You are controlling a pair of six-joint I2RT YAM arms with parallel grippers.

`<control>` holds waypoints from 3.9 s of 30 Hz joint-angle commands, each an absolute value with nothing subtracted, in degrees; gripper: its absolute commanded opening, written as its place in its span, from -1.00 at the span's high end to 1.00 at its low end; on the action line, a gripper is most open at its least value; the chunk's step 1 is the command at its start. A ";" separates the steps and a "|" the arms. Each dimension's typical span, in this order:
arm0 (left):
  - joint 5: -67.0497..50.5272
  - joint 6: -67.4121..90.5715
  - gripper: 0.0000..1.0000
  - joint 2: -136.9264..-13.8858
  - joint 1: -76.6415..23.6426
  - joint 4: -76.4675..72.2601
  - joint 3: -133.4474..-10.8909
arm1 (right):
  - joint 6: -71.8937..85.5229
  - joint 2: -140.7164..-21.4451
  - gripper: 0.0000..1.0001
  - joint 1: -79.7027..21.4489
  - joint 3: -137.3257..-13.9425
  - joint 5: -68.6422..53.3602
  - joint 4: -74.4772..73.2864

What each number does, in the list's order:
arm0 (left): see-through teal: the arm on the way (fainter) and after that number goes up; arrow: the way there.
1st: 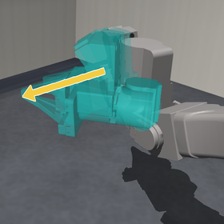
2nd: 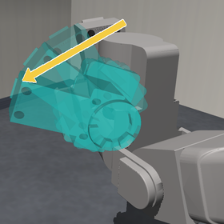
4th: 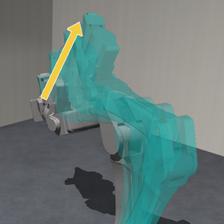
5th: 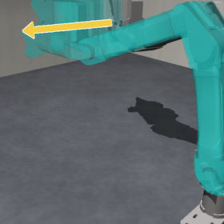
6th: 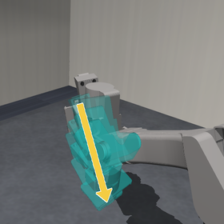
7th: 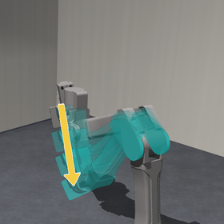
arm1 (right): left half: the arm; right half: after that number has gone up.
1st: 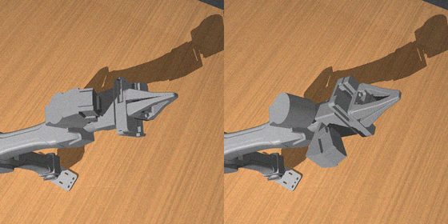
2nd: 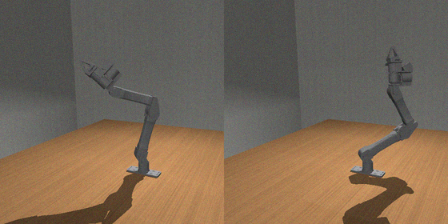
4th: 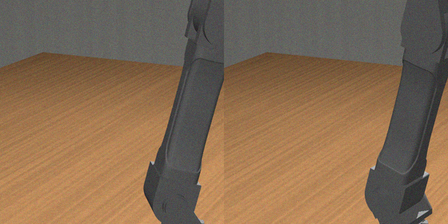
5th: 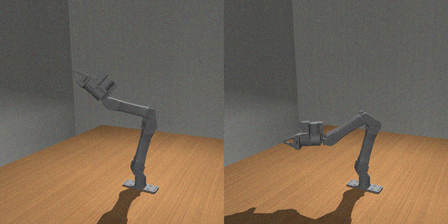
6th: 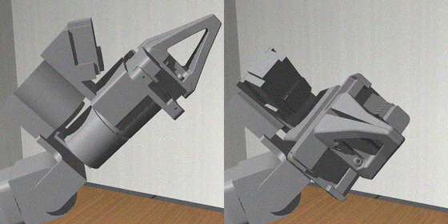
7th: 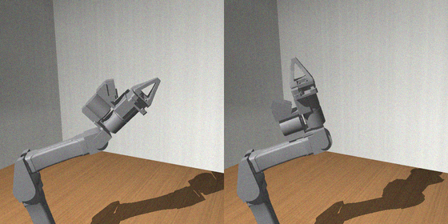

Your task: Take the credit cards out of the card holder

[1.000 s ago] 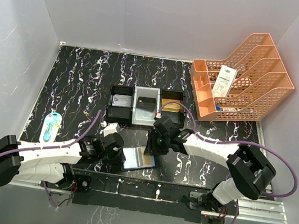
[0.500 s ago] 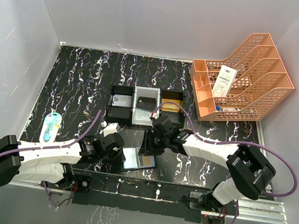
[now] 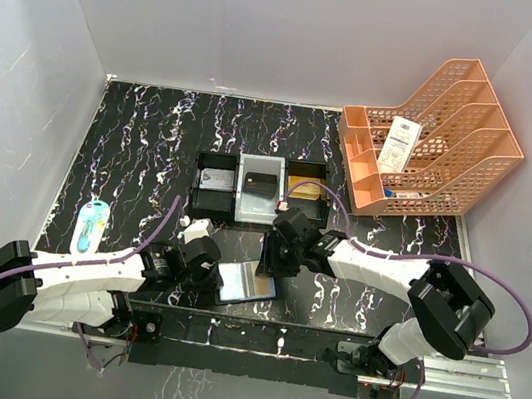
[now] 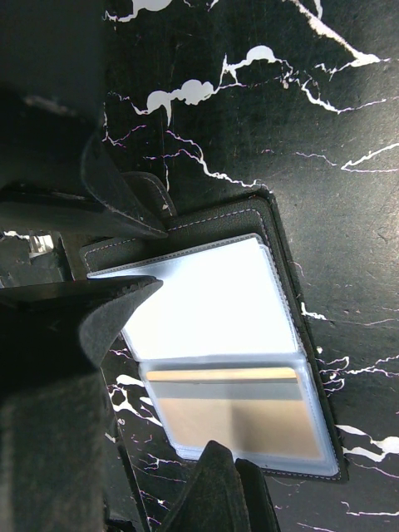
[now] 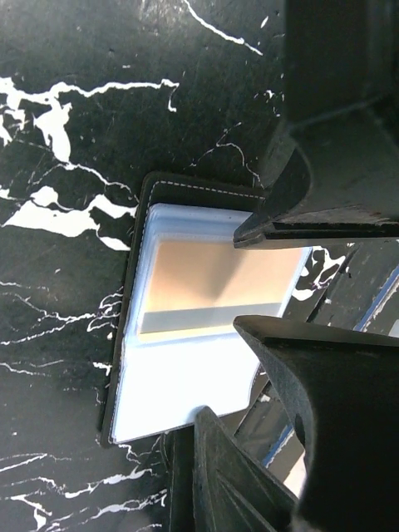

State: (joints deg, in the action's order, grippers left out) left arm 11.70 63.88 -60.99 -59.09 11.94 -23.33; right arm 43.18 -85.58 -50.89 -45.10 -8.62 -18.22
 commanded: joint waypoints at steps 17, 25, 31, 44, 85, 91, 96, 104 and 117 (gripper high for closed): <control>10.10 63.99 0.54 -62.44 -59.33 9.89 -22.39 | 41.58 -87.26 0.45 -51.94 -47.29 -9.10 -17.37; 9.82 63.76 0.55 -63.03 -59.33 9.46 -22.59 | 41.97 -85.79 0.57 -52.03 -47.40 -11.47 -15.46; 9.75 63.65 0.55 -62.99 -59.40 9.58 -22.63 | 43.29 -85.67 0.56 -52.03 -46.66 -12.91 -13.48; 9.70 63.55 0.55 -62.52 -59.33 9.36 -22.54 | 41.59 -84.36 0.35 -52.04 -49.65 -3.58 -22.29; 9.64 63.53 0.53 -60.81 -59.36 9.27 -21.80 | 43.23 -89.70 0.76 -63.02 -59.61 12.17 -30.69; 9.51 63.54 0.53 -60.82 -59.34 9.23 -21.76 | 43.17 -89.35 0.70 -63.02 -59.28 9.24 -28.81; 9.63 63.54 0.53 -60.67 -59.35 9.40 -21.77 | 43.78 -88.10 0.65 -63.02 -57.47 4.86 -24.25; 9.72 63.54 0.53 -60.47 -59.34 9.58 -21.75 | 43.79 -89.51 0.61 -63.02 -58.36 5.12 -25.82; 9.69 63.54 0.53 -60.70 -59.33 9.49 -21.97 | 42.45 -90.68 0.41 -63.00 -58.72 0.18 -23.58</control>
